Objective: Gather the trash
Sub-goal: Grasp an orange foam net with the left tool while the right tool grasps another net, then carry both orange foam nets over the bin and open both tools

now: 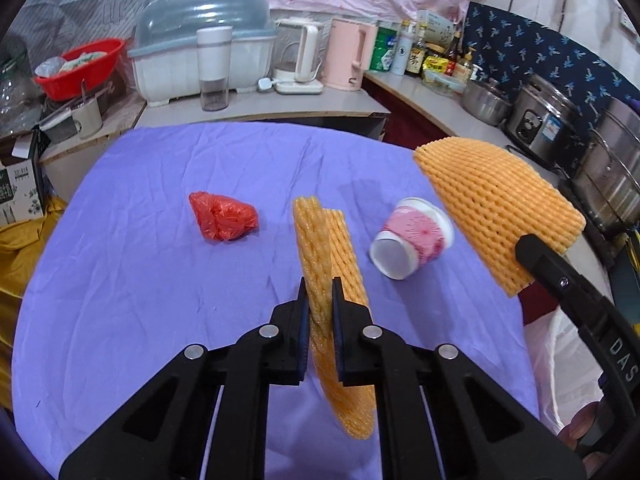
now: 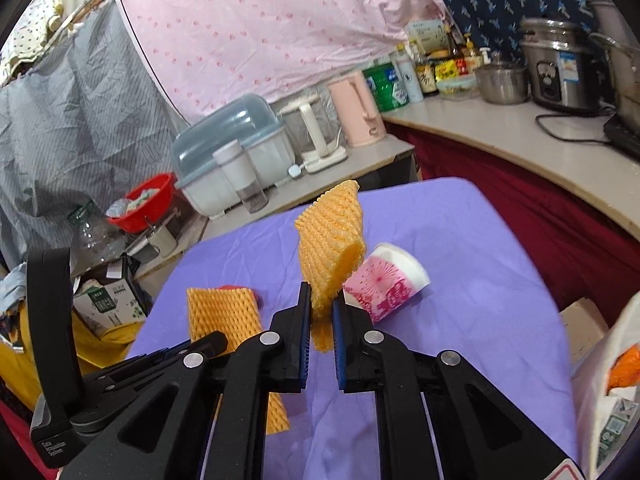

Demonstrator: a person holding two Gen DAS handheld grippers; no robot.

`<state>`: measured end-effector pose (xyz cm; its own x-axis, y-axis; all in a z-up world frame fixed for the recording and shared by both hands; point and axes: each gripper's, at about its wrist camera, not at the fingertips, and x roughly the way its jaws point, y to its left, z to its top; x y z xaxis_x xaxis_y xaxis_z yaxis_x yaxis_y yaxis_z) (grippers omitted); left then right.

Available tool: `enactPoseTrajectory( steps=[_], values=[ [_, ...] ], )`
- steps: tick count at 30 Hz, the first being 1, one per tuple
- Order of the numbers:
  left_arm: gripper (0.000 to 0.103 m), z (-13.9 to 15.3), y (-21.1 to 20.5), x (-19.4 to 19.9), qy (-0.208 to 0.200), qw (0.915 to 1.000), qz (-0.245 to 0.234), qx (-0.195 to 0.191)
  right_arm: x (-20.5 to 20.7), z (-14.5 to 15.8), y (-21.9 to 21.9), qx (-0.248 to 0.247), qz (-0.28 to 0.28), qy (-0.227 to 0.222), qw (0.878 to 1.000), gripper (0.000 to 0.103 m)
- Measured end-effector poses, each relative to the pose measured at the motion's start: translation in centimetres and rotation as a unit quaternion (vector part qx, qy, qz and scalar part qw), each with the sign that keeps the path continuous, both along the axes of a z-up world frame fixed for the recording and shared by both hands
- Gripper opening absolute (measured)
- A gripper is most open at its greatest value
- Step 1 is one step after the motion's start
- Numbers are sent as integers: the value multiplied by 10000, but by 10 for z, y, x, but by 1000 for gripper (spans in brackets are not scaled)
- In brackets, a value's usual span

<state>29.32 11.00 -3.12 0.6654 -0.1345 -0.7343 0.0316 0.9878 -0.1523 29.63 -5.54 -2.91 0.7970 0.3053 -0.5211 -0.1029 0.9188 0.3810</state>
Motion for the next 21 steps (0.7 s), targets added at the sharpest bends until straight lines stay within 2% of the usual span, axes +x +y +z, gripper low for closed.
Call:
enactPoseTrajectory(
  steps=[9,21],
  values=[
    [9,36,-51,-49,-320,9984,-467,34,-61,28,-49,9,-443,-316,9985,10],
    [9,55,-143,-99,-534,9900,-1308,69,-137,26,-141,52,-1286,-314,9912,10]
  ],
)
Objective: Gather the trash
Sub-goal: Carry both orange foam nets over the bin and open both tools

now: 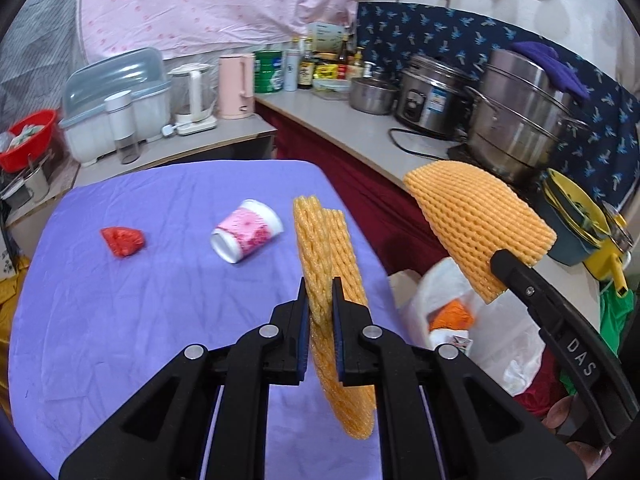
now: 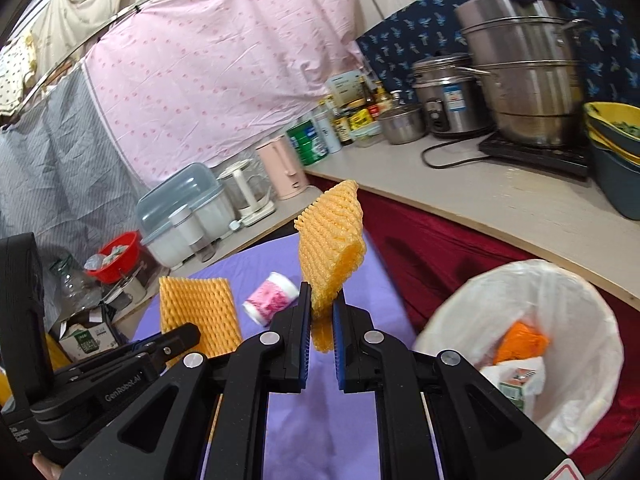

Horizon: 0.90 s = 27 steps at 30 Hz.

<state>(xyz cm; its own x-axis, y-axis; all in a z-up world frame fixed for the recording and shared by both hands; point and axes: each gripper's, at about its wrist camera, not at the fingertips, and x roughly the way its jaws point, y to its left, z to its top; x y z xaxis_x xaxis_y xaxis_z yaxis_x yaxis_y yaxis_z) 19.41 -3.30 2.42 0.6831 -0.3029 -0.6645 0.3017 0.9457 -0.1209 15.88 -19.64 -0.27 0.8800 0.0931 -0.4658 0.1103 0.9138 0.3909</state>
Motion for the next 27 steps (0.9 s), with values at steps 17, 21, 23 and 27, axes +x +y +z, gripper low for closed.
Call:
enactPoseTrajectory(
  steps=[17,21,23,27],
  values=[
    [9,-14,-117,-31,69,9943,-1047,163,-70,-43,-102,93,-958,441,9944,10],
    [9,-20,-133,-34,117,9928,-1175,196,-77,-52,-109,114,-1031,539,9931,10],
    [9,-24,-140,-34,142,9922,-1220,228,-78,-56,-112,122,-1043,576,9928,10],
    [9,-33,-151,-33,213,9911,-1277,296,-77,-64,-115,161,-1051,664,9921,10]
  ],
)
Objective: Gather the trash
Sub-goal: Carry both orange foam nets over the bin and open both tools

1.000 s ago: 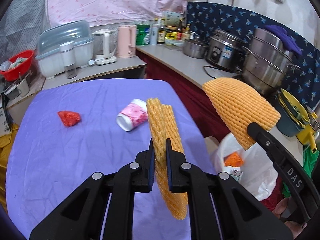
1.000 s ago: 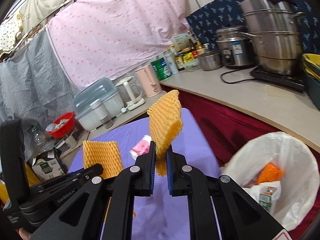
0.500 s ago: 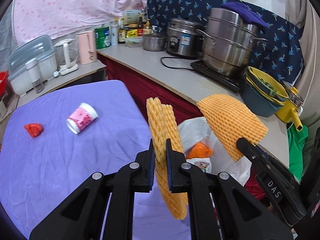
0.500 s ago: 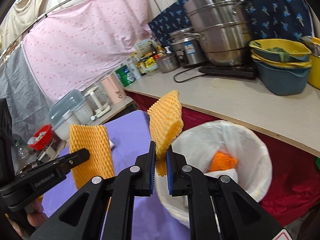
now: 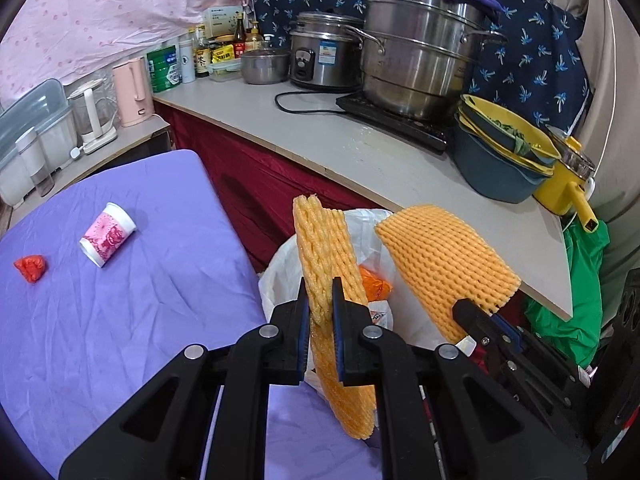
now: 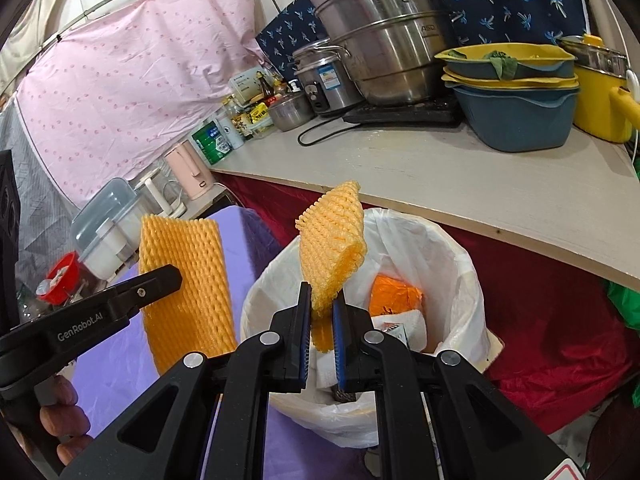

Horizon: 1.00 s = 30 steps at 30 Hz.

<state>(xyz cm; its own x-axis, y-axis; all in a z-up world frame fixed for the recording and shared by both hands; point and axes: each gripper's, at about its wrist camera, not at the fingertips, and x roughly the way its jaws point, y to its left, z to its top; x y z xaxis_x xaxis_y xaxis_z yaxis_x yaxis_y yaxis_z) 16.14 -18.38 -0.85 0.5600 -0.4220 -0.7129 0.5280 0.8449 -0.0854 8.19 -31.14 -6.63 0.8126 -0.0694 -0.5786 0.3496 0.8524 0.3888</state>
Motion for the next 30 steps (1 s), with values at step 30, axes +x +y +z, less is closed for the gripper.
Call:
enactPoseTrajectory(
  steps=[30],
  values=[
    [34,-25,-21,4,173,9997,-17,197,-3,-11,-7,26,-259,109,9996,36]
  ],
)
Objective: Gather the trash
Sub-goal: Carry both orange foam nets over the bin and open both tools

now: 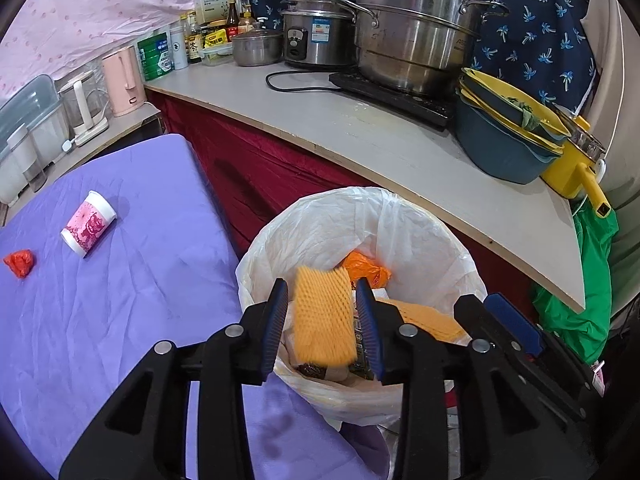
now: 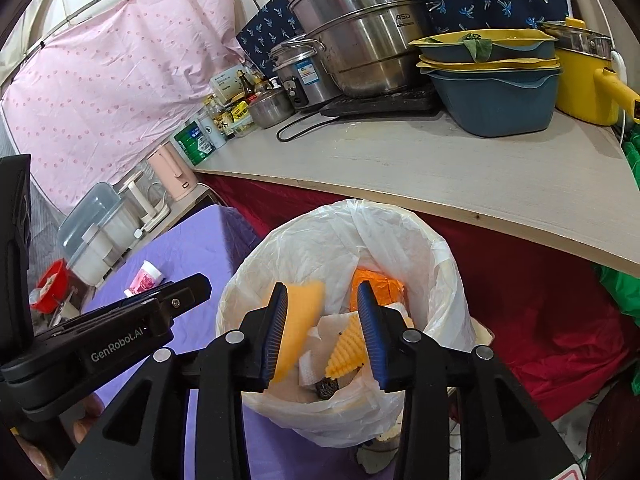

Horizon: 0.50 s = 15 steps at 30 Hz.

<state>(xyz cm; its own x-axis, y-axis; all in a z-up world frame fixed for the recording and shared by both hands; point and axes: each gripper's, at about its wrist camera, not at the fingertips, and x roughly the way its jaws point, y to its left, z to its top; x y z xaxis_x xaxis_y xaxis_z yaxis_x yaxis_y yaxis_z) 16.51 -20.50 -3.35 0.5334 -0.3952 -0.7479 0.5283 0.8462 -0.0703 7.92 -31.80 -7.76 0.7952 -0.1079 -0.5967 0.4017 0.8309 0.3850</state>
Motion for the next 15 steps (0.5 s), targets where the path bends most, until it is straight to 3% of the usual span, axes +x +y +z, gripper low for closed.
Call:
enactPoseTrajectory(
  steps=[5,15],
  values=[
    [40,3,4,0,-28,10000,55,-38,1,5,4,-51,20,-8,10000,36],
    [40,8,14,1,-55,9999,112,-113,4,11,12,-122,67,-29,9999,37]
  ],
)
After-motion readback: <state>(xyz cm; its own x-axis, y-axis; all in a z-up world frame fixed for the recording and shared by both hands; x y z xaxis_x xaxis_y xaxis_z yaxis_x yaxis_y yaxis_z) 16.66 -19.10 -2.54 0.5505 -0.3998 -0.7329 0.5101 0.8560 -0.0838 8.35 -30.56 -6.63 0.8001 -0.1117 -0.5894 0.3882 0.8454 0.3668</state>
